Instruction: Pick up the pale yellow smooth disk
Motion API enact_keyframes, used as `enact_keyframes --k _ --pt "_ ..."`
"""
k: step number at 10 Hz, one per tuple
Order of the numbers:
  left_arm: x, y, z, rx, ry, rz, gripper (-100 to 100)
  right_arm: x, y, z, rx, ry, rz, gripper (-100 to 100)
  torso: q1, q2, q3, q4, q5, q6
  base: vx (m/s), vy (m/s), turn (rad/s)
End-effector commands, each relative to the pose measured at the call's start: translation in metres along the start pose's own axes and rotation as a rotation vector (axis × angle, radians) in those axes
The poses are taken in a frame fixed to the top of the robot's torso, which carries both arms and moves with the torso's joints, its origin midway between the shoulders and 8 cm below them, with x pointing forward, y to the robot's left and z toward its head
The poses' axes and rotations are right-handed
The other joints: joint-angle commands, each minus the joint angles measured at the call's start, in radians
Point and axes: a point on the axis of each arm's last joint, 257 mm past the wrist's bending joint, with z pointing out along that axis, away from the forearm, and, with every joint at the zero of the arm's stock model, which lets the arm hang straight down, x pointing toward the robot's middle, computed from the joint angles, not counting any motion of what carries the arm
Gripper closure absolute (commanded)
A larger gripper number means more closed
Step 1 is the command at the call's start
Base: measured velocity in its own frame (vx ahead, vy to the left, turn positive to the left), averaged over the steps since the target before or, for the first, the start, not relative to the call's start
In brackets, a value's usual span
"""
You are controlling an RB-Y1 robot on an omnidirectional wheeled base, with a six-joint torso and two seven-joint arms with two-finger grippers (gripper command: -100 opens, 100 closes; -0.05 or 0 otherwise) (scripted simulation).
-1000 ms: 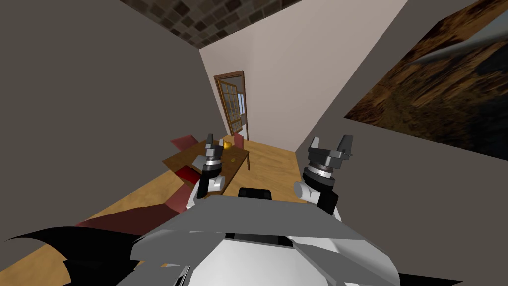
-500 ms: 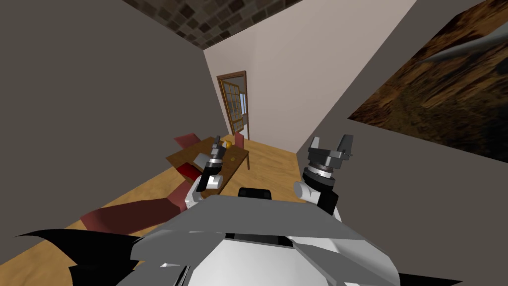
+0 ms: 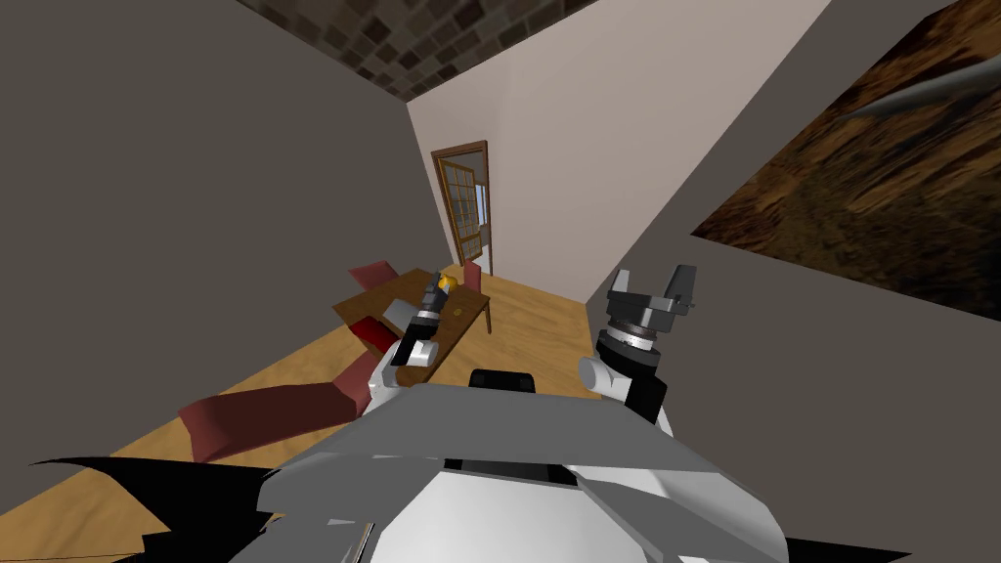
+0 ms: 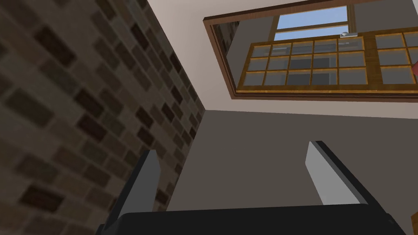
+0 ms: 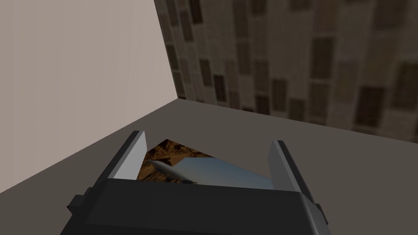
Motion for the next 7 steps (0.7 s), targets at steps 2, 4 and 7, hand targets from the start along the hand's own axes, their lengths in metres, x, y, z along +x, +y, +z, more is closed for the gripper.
enact_keyframes --k 2,4,7 --pt "-0.009 0.029 0.005 -0.086 -0.001 -0.004 -100 0.0 0.0 0.0 0.0 0.0 0.0 0 0.0 0.0 0.0 0.0 0.0 0.0 0.001 -0.055 0.048" --pt "-0.016 0.05 0.007 -0.143 -0.004 -0.008 -100 0.0 0.0 0.0 0.0 0.0 0.0 0 -0.001 0.0 0.0 0.0 0.0 0.0 0.002 -0.077 0.067" --pt "-0.031 0.093 0.009 -0.263 -0.02 -0.02 -100 0.0 0.0 0.0 0.0 0.0 0.0 0 -0.001 -0.001 0.0 0.0 0.0 0.0 0.006 -0.067 0.051"
